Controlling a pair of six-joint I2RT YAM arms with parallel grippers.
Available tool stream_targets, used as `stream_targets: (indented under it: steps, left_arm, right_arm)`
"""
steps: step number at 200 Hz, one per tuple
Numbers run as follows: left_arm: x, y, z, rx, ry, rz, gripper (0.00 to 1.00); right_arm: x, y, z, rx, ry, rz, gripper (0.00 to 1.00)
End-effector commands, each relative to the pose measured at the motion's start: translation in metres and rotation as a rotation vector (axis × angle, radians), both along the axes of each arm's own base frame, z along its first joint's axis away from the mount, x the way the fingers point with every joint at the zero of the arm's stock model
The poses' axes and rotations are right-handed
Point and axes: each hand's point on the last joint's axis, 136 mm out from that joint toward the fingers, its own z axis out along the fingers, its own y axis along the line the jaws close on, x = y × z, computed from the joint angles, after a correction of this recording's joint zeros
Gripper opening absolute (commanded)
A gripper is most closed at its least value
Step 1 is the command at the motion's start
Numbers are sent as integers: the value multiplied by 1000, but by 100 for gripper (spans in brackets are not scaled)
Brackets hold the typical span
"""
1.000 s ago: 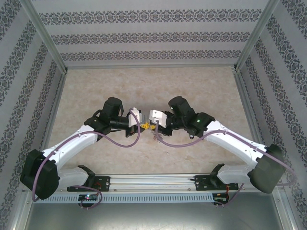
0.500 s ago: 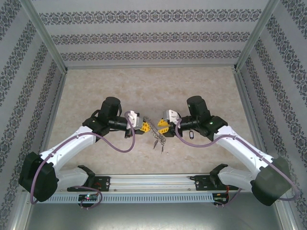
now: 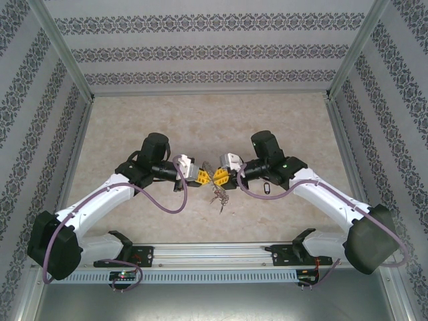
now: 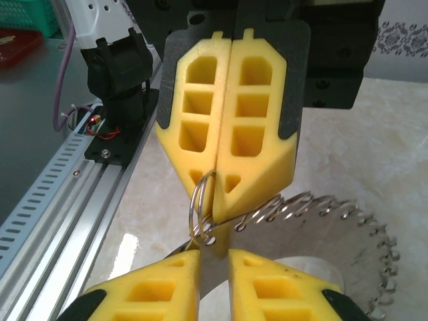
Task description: Put the keys on the keyring
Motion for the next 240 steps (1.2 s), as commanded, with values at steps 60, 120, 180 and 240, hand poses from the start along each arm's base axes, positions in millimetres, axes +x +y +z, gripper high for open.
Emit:
stream_targets:
  steps: [60, 120, 180, 240]
  left_arm:
    - [2, -5, 14, -30, -52, -37, 0]
    - [4, -3, 7, -13, -48, -12, 0]
    - [10, -2, -2, 16, -50, 25, 0]
    - [17, 1, -7, 29, -53, 84, 0]
  right_arm:
    - [-6, 15, 14, 21, -125, 52, 21]
    - [-5, 19, 19, 37, -173, 26, 22]
    - [-6, 20, 16, 42, -164, 16, 27]
    - [-11, 15, 11, 31, -149, 26, 28]
